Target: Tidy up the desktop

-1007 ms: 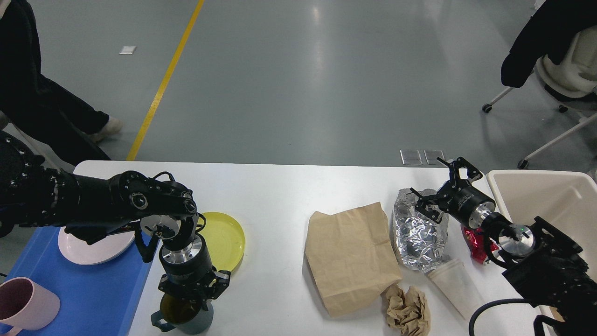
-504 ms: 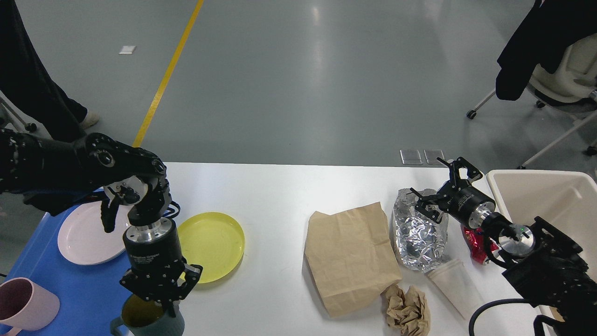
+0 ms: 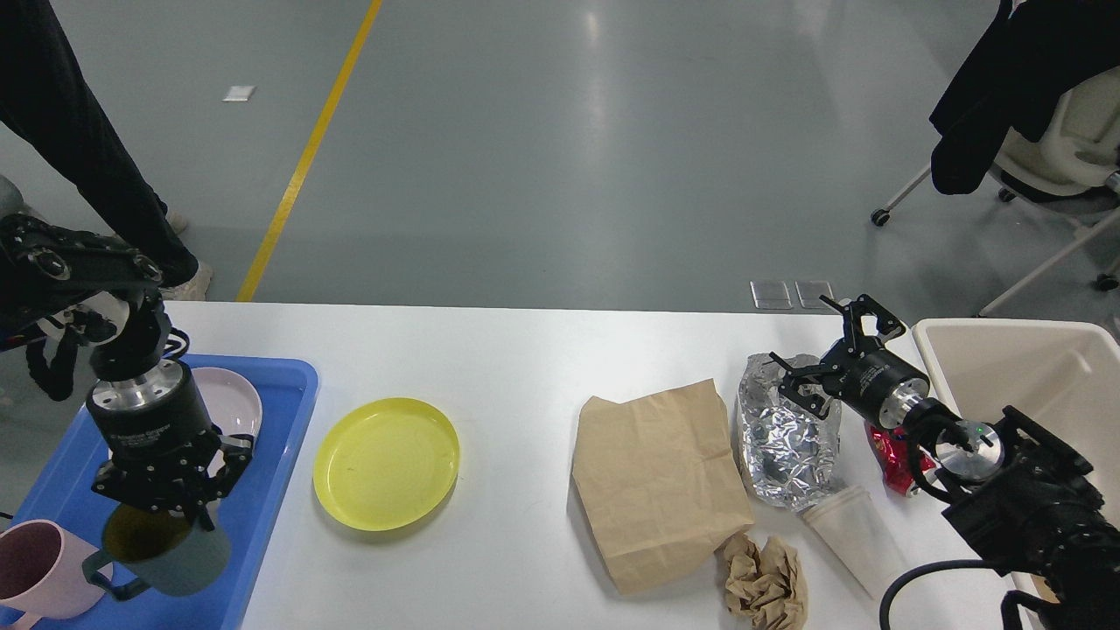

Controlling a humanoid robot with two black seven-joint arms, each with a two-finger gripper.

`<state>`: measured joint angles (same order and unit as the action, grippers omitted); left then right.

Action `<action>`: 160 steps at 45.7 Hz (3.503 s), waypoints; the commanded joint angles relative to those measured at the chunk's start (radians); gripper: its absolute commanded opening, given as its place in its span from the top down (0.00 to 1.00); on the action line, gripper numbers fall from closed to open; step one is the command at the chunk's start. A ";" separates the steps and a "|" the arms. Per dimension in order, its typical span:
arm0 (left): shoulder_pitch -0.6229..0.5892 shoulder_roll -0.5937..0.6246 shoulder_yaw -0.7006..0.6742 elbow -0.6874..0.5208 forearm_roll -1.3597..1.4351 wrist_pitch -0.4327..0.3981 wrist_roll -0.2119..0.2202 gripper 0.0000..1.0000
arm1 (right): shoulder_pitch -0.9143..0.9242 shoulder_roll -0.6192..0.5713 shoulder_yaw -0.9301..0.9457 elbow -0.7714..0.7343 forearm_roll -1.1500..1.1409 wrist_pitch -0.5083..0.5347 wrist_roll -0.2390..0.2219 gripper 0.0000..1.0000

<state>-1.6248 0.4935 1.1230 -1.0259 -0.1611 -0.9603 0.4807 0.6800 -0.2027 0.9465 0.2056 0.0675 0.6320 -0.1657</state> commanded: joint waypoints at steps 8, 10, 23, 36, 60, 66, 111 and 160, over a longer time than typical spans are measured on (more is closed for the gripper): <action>0.201 -0.015 -0.090 0.240 0.000 0.000 0.010 1.00 | 0.000 0.000 0.000 0.000 0.000 0.000 0.000 0.00; 0.230 -0.023 -0.110 0.256 0.003 0.000 0.012 1.00 | 0.000 0.000 0.000 0.000 0.000 0.000 0.000 0.00; 0.287 -0.064 -0.123 0.265 0.009 0.000 0.009 0.99 | 0.000 0.000 0.000 0.000 0.000 0.000 0.000 0.00; 0.296 -0.066 -0.101 0.265 0.011 0.000 0.010 0.39 | 0.001 0.000 0.000 0.000 0.000 0.000 0.000 0.00; -0.007 -0.064 -0.012 0.230 0.020 0.000 -0.005 0.04 | 0.000 0.000 0.000 0.000 0.000 0.000 0.000 0.00; -0.115 -0.191 -0.020 0.231 0.150 0.000 -0.010 0.04 | 0.000 -0.001 0.000 0.000 0.000 0.000 0.000 0.00; 0.316 -0.647 -0.327 0.423 0.407 0.505 -0.079 0.06 | 0.001 -0.001 0.000 0.000 0.000 0.000 0.000 0.00; 0.457 -0.647 -0.338 0.529 0.416 0.583 -0.128 0.32 | 0.000 0.000 0.000 0.000 0.000 0.000 0.000 0.00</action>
<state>-1.1705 -0.1534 0.7842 -0.4964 0.2565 -0.3782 0.3586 0.6796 -0.2029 0.9465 0.2055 0.0675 0.6320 -0.1657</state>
